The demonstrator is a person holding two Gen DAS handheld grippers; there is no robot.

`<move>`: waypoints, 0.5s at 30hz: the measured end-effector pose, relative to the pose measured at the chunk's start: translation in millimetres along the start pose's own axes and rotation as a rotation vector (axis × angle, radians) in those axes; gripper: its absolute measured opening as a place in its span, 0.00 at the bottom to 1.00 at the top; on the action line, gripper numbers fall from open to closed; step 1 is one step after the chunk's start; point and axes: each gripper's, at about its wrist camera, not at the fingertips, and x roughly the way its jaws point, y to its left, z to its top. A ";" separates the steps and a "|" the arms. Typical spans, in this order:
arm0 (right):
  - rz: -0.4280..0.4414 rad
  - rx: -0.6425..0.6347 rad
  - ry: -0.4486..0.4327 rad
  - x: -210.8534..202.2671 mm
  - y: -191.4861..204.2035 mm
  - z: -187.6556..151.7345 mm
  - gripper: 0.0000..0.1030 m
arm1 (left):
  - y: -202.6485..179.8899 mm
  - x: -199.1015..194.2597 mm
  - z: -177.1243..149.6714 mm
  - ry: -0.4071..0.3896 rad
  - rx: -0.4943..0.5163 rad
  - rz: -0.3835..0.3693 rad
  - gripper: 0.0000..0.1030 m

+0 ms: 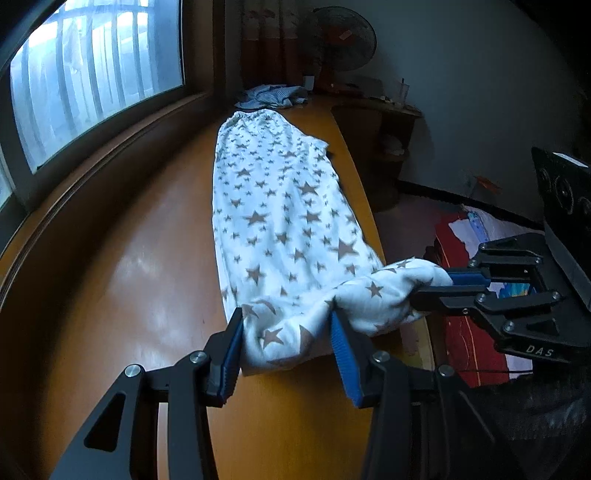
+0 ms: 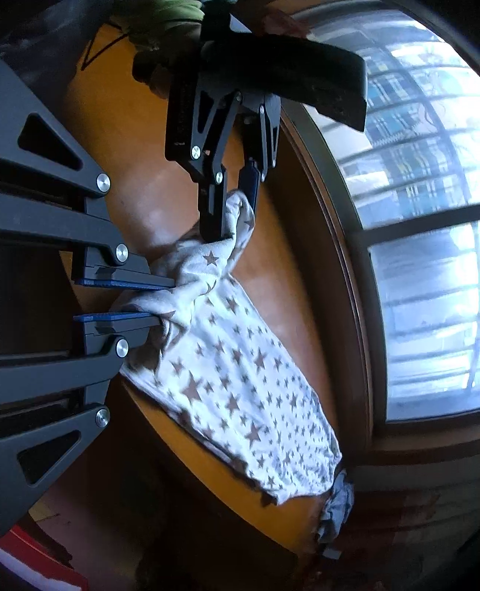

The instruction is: Fold clothes

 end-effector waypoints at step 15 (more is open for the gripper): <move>-0.077 0.080 -0.009 38.3 -60.0 44.0 0.10 | 14.8 62.7 63.2 -0.004 -0.013 0.037 0.41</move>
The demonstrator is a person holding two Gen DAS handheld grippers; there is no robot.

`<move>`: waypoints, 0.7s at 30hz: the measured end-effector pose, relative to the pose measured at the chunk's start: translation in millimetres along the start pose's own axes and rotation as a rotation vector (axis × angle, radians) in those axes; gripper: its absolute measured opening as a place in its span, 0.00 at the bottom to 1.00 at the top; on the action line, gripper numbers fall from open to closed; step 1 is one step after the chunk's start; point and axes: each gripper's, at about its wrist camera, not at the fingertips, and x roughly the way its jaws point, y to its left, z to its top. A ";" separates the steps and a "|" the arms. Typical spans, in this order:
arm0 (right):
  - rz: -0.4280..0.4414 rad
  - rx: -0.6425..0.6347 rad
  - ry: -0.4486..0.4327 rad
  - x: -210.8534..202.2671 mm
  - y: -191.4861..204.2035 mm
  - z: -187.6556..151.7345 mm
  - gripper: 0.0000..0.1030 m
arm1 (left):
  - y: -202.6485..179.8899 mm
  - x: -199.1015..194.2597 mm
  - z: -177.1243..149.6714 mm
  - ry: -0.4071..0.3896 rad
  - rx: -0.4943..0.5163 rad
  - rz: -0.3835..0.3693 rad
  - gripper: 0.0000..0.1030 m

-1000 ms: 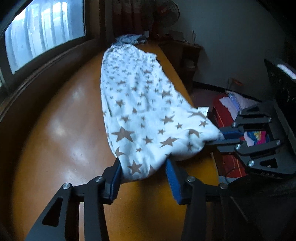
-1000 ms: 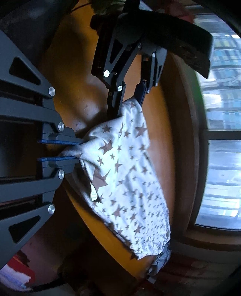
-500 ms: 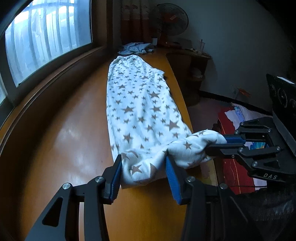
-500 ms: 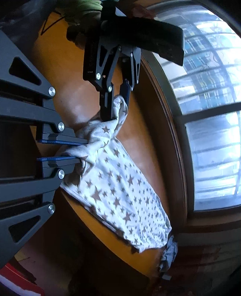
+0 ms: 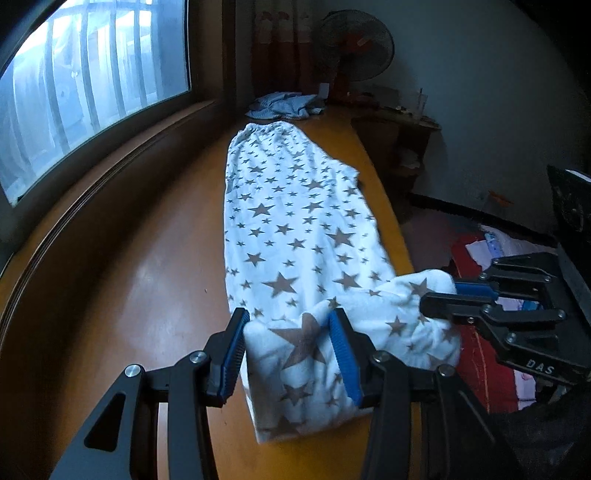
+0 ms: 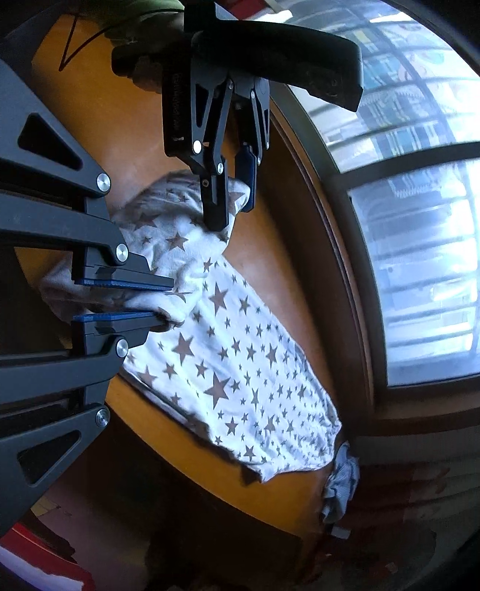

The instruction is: Fold clothes

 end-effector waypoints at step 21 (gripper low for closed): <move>0.003 0.147 0.136 53.4 -42.5 -7.6 0.11 | 12.0 78.3 -5.3 0.103 -0.078 0.072 0.56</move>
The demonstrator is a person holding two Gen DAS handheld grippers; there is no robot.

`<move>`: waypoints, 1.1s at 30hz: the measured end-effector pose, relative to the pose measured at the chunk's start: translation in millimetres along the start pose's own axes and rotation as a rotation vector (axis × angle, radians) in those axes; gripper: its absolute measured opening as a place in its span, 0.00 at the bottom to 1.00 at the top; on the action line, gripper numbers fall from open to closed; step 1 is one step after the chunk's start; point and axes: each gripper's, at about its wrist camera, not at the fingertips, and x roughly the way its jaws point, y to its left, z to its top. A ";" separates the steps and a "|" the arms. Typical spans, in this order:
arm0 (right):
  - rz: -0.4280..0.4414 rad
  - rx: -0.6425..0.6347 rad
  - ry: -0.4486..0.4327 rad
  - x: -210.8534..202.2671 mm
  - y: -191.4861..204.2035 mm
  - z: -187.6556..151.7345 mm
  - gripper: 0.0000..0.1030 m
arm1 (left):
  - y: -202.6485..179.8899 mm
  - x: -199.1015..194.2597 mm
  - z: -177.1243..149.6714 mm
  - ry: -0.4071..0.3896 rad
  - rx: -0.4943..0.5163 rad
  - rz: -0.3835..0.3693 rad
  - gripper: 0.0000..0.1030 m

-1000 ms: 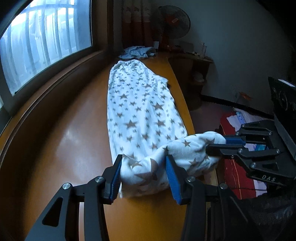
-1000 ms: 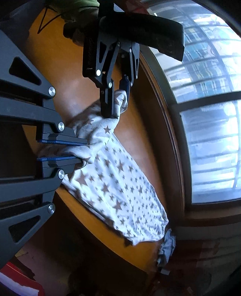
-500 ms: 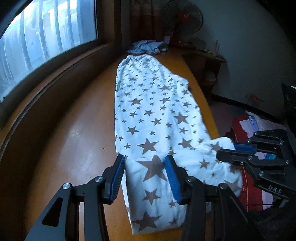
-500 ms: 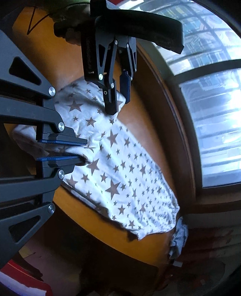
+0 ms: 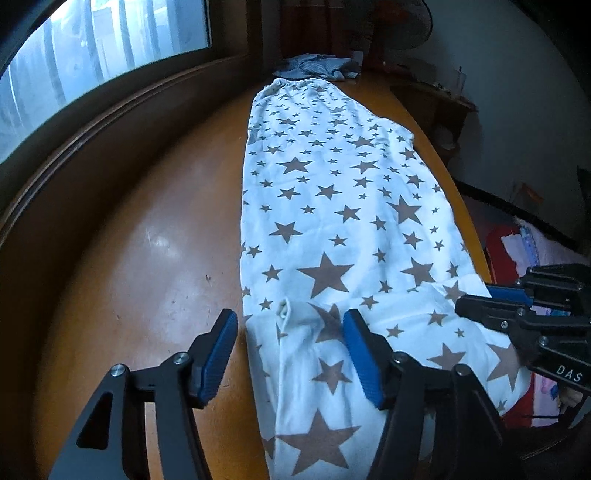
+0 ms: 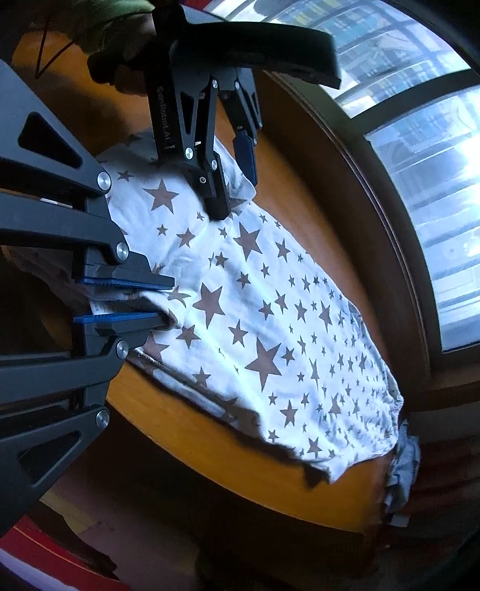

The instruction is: Fold clothes

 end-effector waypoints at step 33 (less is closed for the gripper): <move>-0.133 -0.171 -0.002 -27.8 57.7 -66.9 0.54 | -12.1 -46.1 -81.1 0.010 0.228 -0.121 0.63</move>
